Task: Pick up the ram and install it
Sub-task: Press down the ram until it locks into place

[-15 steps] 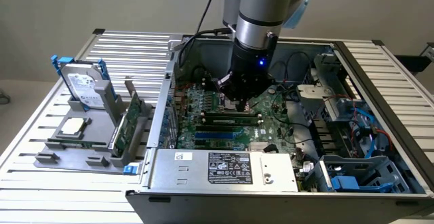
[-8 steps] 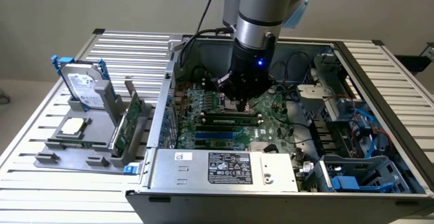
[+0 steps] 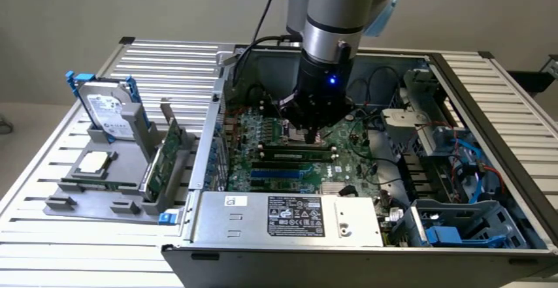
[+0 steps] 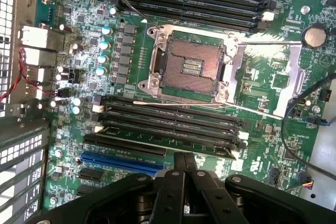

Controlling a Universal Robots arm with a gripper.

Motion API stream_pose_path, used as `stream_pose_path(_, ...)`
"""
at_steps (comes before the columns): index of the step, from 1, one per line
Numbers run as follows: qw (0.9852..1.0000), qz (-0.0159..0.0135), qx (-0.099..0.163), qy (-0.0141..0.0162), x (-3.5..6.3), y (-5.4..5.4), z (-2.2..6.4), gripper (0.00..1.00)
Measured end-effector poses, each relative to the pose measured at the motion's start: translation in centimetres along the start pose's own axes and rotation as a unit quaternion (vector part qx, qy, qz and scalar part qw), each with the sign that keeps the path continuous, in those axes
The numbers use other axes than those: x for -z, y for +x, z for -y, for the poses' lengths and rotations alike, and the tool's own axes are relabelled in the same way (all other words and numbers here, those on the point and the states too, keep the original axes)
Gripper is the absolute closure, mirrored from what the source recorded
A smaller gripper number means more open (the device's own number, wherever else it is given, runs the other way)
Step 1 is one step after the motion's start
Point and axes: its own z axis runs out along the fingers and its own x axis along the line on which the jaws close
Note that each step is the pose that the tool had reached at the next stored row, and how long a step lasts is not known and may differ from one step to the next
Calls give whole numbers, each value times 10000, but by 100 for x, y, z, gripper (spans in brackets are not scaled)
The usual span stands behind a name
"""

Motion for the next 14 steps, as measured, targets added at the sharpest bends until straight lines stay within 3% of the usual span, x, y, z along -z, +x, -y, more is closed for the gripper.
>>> stream_pose_path(7, 9993, -10, -365, 0, 0, 0, -1, 89)
stream_pose_path(9, 9992, 13, -395, 2, 1, 2, 0, 89)
stream_pose_path(14, 9992, 14, -395, -2, 0, 2, 0, 89)
